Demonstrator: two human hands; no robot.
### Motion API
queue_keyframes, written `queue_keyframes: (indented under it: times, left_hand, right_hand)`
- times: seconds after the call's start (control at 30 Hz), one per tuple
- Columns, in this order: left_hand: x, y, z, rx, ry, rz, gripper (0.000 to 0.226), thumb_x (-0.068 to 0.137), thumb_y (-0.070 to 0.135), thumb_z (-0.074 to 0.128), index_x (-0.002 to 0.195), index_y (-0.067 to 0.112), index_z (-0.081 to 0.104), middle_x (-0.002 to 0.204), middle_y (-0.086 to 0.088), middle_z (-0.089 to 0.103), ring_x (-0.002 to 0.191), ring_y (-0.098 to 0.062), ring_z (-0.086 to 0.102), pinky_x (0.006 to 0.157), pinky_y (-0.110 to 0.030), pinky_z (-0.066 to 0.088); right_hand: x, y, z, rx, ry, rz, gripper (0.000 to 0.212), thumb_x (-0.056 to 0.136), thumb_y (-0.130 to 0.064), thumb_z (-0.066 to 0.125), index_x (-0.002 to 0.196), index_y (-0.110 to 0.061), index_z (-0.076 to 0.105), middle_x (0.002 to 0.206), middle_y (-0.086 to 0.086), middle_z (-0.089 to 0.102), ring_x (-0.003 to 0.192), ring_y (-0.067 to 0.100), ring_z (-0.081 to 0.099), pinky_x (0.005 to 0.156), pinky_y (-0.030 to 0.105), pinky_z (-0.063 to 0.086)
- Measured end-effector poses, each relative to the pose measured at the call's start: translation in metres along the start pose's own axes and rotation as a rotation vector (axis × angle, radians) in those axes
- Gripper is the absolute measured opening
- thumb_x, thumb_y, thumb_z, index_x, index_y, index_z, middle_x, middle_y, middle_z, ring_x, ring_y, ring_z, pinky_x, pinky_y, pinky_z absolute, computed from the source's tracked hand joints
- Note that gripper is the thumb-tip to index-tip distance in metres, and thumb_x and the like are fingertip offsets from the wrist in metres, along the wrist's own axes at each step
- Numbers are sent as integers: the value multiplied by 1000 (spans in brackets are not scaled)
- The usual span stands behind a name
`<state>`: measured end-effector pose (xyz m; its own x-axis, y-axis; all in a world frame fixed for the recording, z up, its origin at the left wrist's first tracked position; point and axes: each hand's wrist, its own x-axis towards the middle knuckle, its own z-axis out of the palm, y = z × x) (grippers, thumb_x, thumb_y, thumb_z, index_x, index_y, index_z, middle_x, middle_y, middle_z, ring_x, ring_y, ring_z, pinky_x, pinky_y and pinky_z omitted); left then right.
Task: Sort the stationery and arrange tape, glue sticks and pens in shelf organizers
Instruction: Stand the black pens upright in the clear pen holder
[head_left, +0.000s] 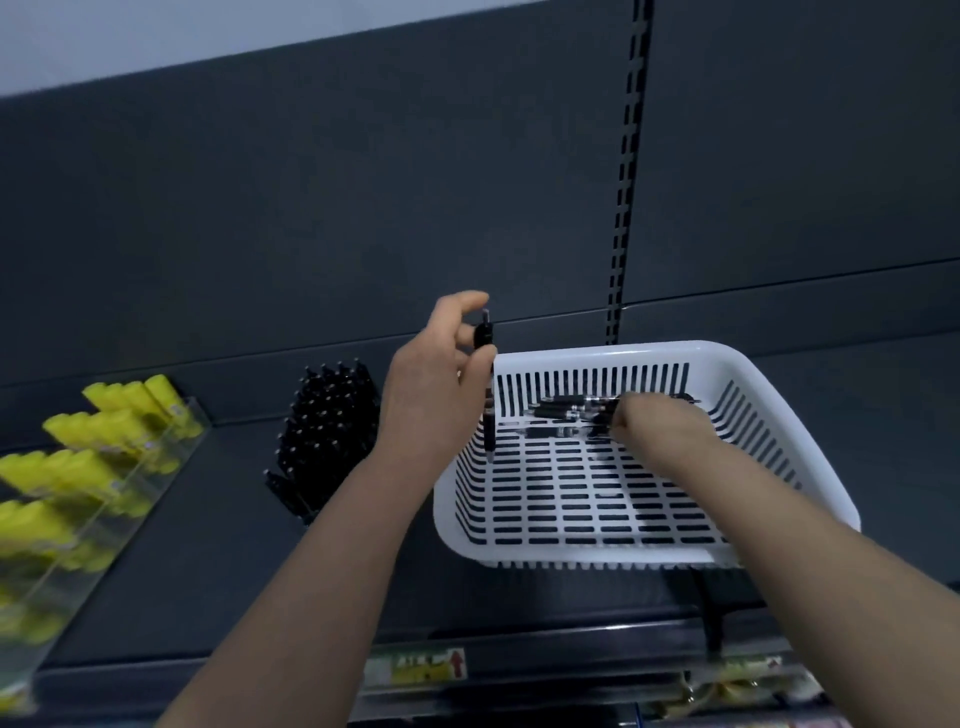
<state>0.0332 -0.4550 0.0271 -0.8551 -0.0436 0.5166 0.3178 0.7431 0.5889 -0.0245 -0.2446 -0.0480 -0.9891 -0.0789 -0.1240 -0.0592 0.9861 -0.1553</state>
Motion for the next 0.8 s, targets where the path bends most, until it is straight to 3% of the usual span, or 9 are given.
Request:
queue_keyframes:
  times: [0.1, 0.2, 0.27, 0.37, 0.43, 0.57, 0.63, 0.8]
  left_hand:
    - [-6, -8, -24, 2, 57, 43, 37, 90, 14, 59, 124, 25, 53, 77, 13, 55, 68, 1, 54, 68, -17, 43]
    - [-15, -21, -48, -41, 96, 27, 34, 90, 14, 60, 121, 25, 55, 78, 10, 56, 65, 0, 53, 70, -19, 43]
    - [-23, -30, -64, -62, 125, 16, 32, 90, 15, 61, 119, 27, 56, 76, 11, 56, 66, 0, 53, 70, -15, 42]
    - [-36, -45, -86, -68, 144, 13, 28, 89, 15, 62, 114, 27, 58, 79, 16, 57, 73, 2, 56, 70, -5, 40]
    - [-44, -56, -97, -65, 140, 1, 24, 88, 14, 63, 109, 26, 60, 83, 19, 58, 77, 5, 57, 74, -3, 40]
    - [-59, -78, -106, -95, 112, -78, 20, 87, 13, 64, 101, 27, 62, 82, 20, 59, 74, 6, 57, 70, -1, 38]
    - [-65, -85, -105, -92, 86, -100, 21, 87, 13, 64, 99, 29, 60, 83, 20, 60, 75, 7, 57, 70, -2, 40]
    - [-78, -98, -98, 30, 4, -89, 19, 88, 19, 64, 103, 29, 60, 90, 15, 62, 89, 2, 54, 71, -3, 36]
  right_hand:
    - [-20, -9, -13, 352, 178, -64, 3, 92, -21, 56, 94, -19, 56, 94, 1, 65, 84, 20, 57, 71, 29, 43]
    - [-47, -37, -29, 707, 363, -156, 8, 86, -21, 66, 91, -23, 60, 85, -5, 66, 80, 17, 63, 73, 27, 47]
    - [-66, -61, -37, 963, 389, -209, 10, 82, -21, 71, 86, -25, 62, 79, -7, 65, 78, 19, 65, 75, 28, 52]
    - [-86, -94, -42, 1198, 358, -294, 11, 79, -18, 74, 83, -23, 66, 75, -1, 64, 80, 32, 66, 82, 41, 56]
    - [-93, -114, -41, 1219, 363, -330, 12, 78, -16, 74, 85, -22, 66, 74, 1, 62, 75, 33, 63, 81, 41, 55]
    - [-99, -142, -28, 1118, 396, -332, 18, 78, -16, 76, 87, -27, 65, 71, -10, 57, 64, 7, 54, 71, 20, 49]
    - [-102, -151, -20, 1074, 402, -320, 21, 76, -16, 77, 86, -29, 65, 70, -11, 58, 62, 3, 53, 66, 12, 46]
    - [-105, -166, -4, 1006, 419, -298, 20, 75, -19, 79, 82, -32, 65, 74, -7, 65, 64, -2, 56, 61, 7, 44]
